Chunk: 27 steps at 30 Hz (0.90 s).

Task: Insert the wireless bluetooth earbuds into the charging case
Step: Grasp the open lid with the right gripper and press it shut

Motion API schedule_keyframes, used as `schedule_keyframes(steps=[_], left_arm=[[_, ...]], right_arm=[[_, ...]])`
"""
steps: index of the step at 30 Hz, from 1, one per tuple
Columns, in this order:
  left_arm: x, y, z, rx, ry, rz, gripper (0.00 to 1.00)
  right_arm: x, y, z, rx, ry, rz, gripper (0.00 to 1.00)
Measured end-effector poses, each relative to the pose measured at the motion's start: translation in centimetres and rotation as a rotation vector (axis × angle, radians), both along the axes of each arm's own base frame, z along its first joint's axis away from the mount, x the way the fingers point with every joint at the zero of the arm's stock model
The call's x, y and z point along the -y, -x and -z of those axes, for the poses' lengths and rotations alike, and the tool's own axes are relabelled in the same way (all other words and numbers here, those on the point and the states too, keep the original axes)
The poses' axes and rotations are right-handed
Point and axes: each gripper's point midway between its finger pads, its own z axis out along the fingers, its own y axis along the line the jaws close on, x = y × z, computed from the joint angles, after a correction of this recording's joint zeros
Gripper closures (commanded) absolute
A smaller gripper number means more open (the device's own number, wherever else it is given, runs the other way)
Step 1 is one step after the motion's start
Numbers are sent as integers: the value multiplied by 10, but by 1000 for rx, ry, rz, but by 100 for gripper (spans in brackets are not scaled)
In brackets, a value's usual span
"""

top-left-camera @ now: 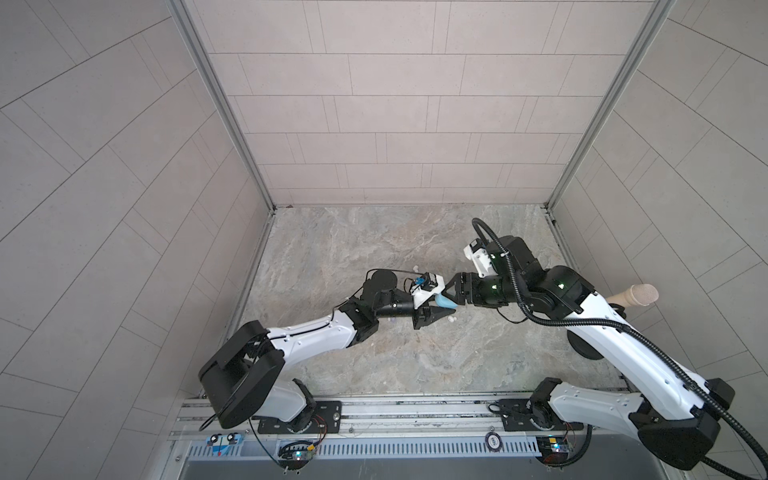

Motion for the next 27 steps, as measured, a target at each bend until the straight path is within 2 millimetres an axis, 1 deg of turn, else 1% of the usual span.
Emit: schedule_keyframes(steps=[3, 11, 17, 20, 24, 27], left_arm=[[-1, 0, 5, -7, -18, -2, 100], [-1, -1, 4, 2, -17, -3, 100], [-1, -1, 4, 10, -18, -4, 100], [-1, -1, 4, 14, -22, -5, 100], [-1, -1, 4, 19, -23, -4, 100], [-1, -1, 4, 19, -24, -4, 100]], right_arm=[[-6, 1, 8, -25, -8, -2, 22], [-19, 0, 19, -73, -12, -5, 23], [-24, 0, 27, -105, -8, -9, 33], [-25, 0, 27, -108, -9, -9, 38], [-25, 0, 27, -109, -10, -9, 46], [-25, 0, 27, -109, -9, -8, 48]])
